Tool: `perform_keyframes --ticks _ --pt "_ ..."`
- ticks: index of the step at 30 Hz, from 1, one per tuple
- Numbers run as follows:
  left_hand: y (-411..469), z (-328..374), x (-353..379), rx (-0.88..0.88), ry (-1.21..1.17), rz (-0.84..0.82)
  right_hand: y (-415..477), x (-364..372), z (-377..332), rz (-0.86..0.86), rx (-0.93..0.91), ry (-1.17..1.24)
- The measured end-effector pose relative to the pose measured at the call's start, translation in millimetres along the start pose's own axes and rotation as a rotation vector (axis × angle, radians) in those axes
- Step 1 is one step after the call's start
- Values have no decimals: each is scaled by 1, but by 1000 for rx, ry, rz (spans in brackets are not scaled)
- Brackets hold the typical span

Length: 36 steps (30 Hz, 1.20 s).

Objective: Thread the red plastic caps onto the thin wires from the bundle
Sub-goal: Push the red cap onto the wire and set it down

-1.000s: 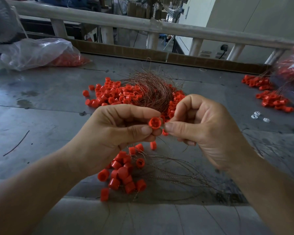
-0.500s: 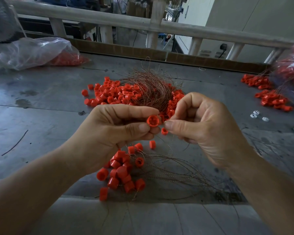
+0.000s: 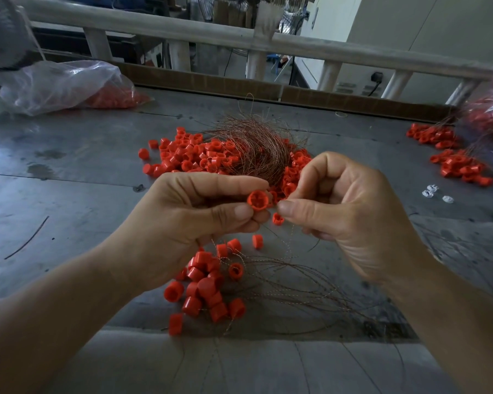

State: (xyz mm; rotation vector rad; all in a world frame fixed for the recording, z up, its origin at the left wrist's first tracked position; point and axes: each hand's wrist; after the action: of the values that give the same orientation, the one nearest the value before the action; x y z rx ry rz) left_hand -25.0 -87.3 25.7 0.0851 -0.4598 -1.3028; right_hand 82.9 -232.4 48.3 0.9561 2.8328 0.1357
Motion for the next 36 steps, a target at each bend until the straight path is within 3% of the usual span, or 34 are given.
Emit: perform_keyframes --ticks 8,12,25,36 --pt "2 -2 -5 11 -33 -49 -1 4 0 -36 -11 20" --pt "1 -4 -10 15 118 -129 -1 3 0 -30 -24 33" --pt "0 -8 -13 -8 120 -154 -3 2 0 2 -16 -64" --pt "-2 -8 -8 -24 92 -142 0 -2 5 -146 107 70"
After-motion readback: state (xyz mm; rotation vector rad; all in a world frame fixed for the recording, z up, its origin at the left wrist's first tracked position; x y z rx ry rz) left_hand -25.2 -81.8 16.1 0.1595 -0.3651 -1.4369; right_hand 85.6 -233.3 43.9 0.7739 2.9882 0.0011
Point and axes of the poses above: each hand's wrist, its own y-axis towards the middle knuckle, its own x-axis out of the palm, z = x × y, and after that the axes turned 8 degrees about x, right-handed
